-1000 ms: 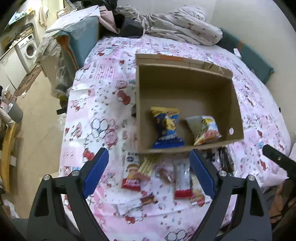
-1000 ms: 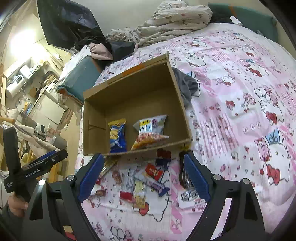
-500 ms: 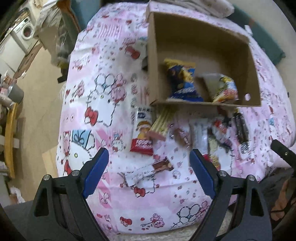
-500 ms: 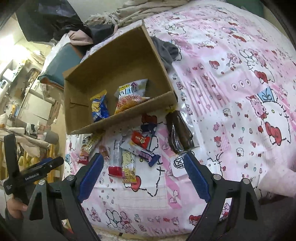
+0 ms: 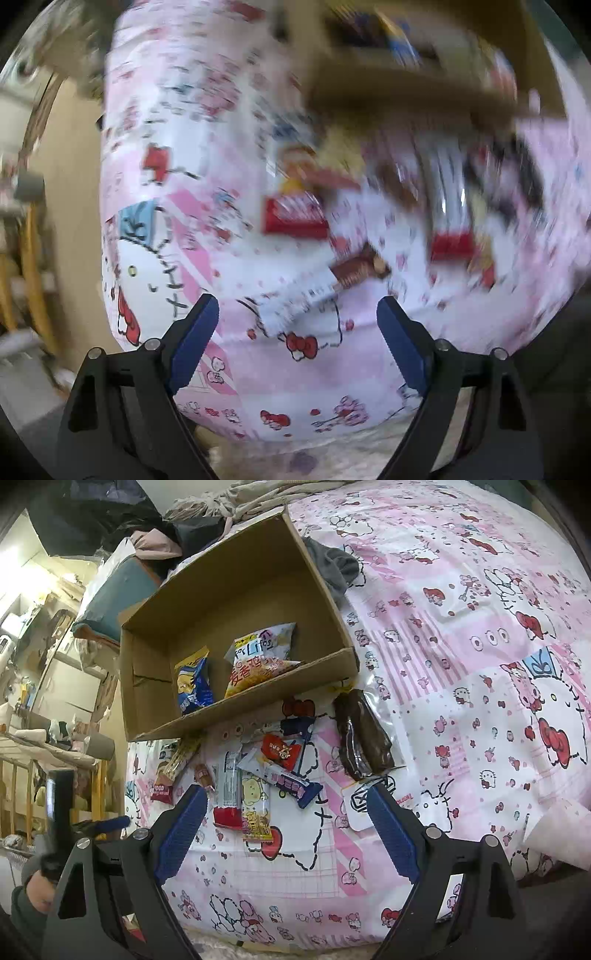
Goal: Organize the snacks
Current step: 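Grasp the chocolate wafer stick with the left tool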
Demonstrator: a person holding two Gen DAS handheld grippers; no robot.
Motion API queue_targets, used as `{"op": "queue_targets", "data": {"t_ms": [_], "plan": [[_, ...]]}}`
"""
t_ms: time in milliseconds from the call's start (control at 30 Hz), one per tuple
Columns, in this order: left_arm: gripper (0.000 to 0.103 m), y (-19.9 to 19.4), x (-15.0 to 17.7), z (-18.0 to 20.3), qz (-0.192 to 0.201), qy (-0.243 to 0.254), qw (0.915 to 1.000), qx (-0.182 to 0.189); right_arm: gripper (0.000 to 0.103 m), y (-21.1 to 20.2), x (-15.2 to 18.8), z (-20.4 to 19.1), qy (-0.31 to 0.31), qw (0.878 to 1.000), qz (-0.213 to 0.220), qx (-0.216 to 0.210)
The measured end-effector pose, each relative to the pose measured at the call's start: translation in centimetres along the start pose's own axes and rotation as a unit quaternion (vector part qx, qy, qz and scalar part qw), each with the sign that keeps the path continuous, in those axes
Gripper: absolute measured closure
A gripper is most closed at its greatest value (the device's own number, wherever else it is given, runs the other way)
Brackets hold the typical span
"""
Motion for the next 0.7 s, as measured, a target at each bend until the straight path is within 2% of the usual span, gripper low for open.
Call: {"op": "queue_targets", "data": {"t_ms": [133,167,233,267,367,433,500,600,700], "plan": [[0.020,1.8,0.4,2.4,-0.008,0.067,0.9968,-0.042,0.012,0.1,0.2,-0.3,-0.010,1.000,-0.005,-0.004],[0.022,2.0,0.4,2.7,-0.009,0.074,0.9962,-0.045,0.012,0.2,0.2,-0.4,-0.011,1.000,-0.006,-0.005],[0.035,2.2,0.2,3.2,-0.014,0.078,0.9962,-0.037,0.012,0.2,0.2,-0.4,-0.013,1.000,-0.008,-0.004],[0.037,2.2,0.1,3.5,-0.017,0.079,0.9961,-0.035,0.012,0.2,0.2,-0.3,-0.012,1.000,-0.007,-0.003],[0.056,1.9,0.4,4.2,-0.016,0.092,0.9950,-0.037,0.012,0.1,0.1,0.0,-0.004,1.000,-0.006,-0.006],[0.078,1.5,0.8,5.0,-0.013,0.109,0.9932,-0.038,0.012,0.1,0.1,0.1,-0.001,1.000,-0.006,-0.007],[0.090,1.6,1.2,5.5,-0.023,0.115,0.9926,-0.029,0.012,0.2,0.1,0.1,-0.002,1.000,-0.008,-0.007],[0.091,0.9,1.9,6.3,-0.029,0.122,0.9920,-0.012,0.012,0.1,0.1,-0.1,-0.004,1.000,-0.007,-0.004],[0.091,-1.6,2.6,7.0,-0.018,0.110,0.9925,0.050,0.012,-0.2,-0.1,0.3,0.004,1.000,0.001,-0.008]]}}
Point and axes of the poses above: each gripper's, at about its wrist camera, not at the fingertips, and y roughly the way its jaws point, z to its right, x to its underside, the point moved 2 cm from there along y, roughly the way its jaws point, and after that the axes turned 6 degrees about -y, right-handed, at the moved point
